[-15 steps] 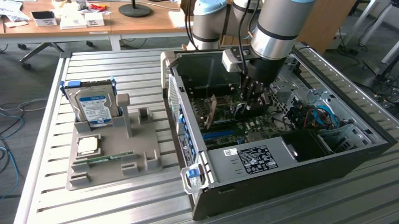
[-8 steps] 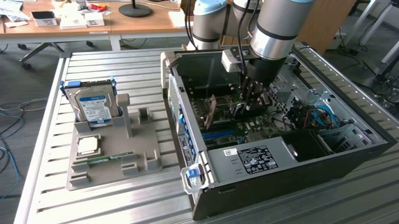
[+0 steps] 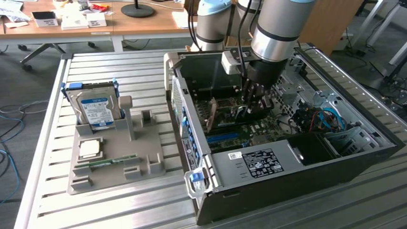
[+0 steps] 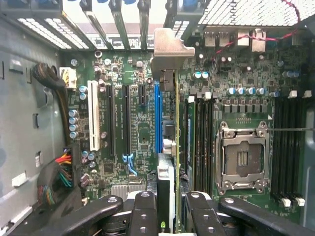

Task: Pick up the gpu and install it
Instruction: 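Insert the gpu into the slot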

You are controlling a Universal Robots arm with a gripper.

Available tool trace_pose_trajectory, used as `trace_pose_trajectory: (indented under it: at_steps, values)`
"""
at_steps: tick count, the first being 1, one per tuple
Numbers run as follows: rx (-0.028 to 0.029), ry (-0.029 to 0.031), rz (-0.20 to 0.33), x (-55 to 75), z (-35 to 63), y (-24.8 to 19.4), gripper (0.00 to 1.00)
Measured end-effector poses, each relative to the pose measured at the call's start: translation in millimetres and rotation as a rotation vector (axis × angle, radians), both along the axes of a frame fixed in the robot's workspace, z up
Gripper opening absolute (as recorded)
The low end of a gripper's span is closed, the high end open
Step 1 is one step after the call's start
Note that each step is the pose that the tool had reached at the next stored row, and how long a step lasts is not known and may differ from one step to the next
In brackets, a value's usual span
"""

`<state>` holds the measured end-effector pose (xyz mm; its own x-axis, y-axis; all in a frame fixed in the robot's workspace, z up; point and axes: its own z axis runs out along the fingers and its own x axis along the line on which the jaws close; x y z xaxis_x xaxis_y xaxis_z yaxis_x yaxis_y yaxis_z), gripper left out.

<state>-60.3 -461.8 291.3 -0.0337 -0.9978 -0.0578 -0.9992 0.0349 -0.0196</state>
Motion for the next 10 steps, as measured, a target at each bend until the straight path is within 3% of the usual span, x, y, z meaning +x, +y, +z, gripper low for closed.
trace_pose_trajectory:
  at_steps: [10]
  values:
    - [0.0000,0.0001,0.000,-4.4,-0.1,-0.1,0.27]
